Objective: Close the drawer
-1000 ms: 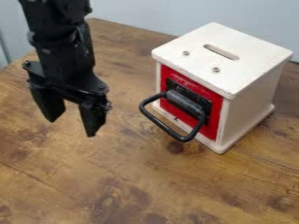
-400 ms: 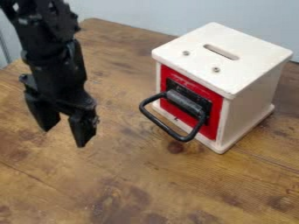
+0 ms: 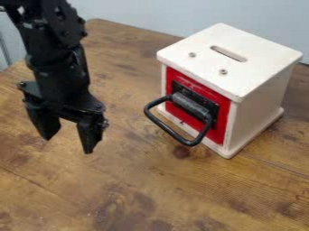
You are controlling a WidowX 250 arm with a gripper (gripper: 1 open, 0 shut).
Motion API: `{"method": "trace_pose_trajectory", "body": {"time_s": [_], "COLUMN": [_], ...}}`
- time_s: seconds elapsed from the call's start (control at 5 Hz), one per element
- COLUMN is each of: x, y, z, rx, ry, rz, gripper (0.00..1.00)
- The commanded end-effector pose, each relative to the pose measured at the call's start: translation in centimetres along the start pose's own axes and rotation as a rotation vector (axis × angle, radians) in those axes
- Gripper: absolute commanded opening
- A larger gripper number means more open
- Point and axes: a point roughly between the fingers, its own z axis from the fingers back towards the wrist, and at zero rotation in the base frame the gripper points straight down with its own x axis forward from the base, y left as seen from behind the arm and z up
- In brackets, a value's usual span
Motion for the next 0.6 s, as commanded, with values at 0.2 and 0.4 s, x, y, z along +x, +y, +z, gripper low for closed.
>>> {"method": "trace_pose_trajectory", "body": {"time_s": [0.2, 0.4], "x": [1.4, 1.3], "y": [0.0, 0.6], "z": [3.5, 4.2], "rx": [-0.006, -0.008], "ry": [-0.097, -0.097], "rz": [-0.024, -0.032], "gripper": [1.00, 1.00]}}
